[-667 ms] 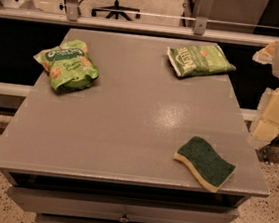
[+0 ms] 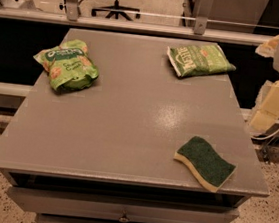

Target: Move green jalapeno chip bag near green rice chip bag

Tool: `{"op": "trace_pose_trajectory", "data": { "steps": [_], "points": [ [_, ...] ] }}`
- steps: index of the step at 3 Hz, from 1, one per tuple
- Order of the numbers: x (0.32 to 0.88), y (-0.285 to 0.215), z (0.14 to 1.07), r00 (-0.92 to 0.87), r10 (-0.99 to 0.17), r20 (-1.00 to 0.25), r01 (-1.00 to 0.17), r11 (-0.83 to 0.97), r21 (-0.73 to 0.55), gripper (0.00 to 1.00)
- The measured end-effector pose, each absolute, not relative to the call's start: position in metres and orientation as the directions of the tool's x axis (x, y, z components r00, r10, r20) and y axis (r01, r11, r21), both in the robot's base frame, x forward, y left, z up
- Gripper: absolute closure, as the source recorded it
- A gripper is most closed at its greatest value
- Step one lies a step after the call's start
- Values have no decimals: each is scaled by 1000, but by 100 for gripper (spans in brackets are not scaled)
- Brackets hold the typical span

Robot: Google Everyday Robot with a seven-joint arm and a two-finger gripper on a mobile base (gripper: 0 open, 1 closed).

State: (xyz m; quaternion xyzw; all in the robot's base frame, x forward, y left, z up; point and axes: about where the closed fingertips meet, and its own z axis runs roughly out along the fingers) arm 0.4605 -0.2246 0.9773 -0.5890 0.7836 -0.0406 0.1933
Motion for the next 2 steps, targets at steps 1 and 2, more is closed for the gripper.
{"op": "trace_pose_trajectory", "data": {
  "steps": [1,2],
  "points": [
    [516,-240,974,-242,-901,-361,-862,370,-346,0],
    [585,-249,964,-236,-862,-448,-821,424,-383,0]
  ]
}}
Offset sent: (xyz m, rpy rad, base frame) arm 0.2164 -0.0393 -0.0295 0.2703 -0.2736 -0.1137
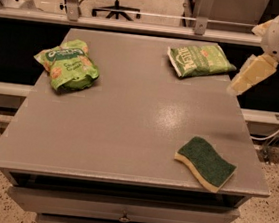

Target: Move green jalapeno chip bag near green rice chip bag

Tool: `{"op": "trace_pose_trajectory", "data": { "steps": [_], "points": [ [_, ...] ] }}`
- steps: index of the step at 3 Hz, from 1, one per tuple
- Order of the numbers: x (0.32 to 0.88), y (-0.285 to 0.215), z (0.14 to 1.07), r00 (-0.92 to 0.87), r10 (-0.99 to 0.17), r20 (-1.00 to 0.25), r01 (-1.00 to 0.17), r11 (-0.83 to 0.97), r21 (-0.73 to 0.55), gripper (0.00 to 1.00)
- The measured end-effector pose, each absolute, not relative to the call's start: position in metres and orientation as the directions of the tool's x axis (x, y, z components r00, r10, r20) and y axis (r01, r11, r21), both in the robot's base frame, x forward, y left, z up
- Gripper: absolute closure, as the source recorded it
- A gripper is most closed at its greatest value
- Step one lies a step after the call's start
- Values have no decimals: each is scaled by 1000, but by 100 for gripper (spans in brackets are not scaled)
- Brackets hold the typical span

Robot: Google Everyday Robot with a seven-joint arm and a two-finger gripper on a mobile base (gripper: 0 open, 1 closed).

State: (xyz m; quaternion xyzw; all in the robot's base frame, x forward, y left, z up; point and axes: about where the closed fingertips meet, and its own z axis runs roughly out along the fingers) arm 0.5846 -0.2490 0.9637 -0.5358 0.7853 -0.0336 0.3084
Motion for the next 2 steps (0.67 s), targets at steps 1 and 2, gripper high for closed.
{"op": "trace_pose_trajectory", "data": {
  "steps": [1,2],
  "points": [
    [650,-245,945,-232,-816,-529,-793,474,-383,0],
    [705,-232,914,-255,-753,-606,-779,531,-333,0]
  ]
}}
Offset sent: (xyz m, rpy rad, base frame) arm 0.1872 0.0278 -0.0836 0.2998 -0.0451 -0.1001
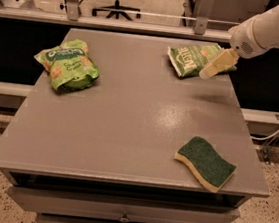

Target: Move green jalapeno chip bag near green rice chip bag

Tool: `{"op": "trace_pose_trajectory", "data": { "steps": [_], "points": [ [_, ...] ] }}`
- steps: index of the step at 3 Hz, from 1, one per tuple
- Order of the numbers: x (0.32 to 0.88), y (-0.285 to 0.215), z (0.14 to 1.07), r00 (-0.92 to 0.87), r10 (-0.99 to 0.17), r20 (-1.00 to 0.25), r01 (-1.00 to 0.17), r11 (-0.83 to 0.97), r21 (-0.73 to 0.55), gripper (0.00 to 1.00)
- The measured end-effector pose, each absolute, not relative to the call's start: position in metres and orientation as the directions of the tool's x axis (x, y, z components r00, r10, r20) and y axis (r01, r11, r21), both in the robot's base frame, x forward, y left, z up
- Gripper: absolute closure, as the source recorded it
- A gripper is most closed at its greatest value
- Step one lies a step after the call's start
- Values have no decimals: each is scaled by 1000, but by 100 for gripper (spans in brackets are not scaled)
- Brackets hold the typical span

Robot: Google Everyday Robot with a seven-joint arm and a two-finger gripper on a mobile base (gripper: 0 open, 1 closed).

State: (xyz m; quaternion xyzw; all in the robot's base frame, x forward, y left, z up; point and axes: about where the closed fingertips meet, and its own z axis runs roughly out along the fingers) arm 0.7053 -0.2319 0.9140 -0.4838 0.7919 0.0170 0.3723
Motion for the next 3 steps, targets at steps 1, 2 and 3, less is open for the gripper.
{"op": "trace_pose_trajectory", "data": {
  "steps": [1,2,3],
  "points": [
    [746,-231,884,-301,-689,-659,-757,592,-274,0],
    [768,-234,862,-340,-646,-683,-742,631,-228,19],
    [778,-236,853,-351,-618,-703,-734,648,-204,42]
  ]
}}
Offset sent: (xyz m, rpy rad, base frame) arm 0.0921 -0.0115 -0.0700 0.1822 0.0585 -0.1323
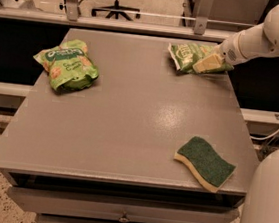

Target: Move green jalapeno chip bag near green rice chip bag

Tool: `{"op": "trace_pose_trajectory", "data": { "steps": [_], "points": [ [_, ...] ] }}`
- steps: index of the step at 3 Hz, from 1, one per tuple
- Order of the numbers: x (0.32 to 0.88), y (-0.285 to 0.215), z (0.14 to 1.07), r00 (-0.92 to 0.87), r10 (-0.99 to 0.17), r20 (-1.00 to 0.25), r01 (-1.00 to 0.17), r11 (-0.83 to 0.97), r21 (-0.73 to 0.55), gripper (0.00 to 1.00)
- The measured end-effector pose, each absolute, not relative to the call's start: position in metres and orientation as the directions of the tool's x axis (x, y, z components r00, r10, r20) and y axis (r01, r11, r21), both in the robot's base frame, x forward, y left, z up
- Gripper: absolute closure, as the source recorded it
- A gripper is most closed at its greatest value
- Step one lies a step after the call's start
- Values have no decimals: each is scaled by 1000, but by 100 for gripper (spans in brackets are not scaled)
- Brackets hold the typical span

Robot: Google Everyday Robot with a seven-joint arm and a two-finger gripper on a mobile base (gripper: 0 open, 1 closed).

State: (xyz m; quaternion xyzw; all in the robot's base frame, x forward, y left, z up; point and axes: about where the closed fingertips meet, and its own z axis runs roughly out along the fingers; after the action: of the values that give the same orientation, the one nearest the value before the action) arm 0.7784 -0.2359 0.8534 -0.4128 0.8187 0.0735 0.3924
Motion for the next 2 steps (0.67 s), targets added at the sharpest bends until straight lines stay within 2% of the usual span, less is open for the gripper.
{"op": "trace_pose_trajectory", "data": {
  "steps": [2],
  "points": [
    [773,-224,892,-265,-610,-747,-758,611,-230,88]
  ]
}}
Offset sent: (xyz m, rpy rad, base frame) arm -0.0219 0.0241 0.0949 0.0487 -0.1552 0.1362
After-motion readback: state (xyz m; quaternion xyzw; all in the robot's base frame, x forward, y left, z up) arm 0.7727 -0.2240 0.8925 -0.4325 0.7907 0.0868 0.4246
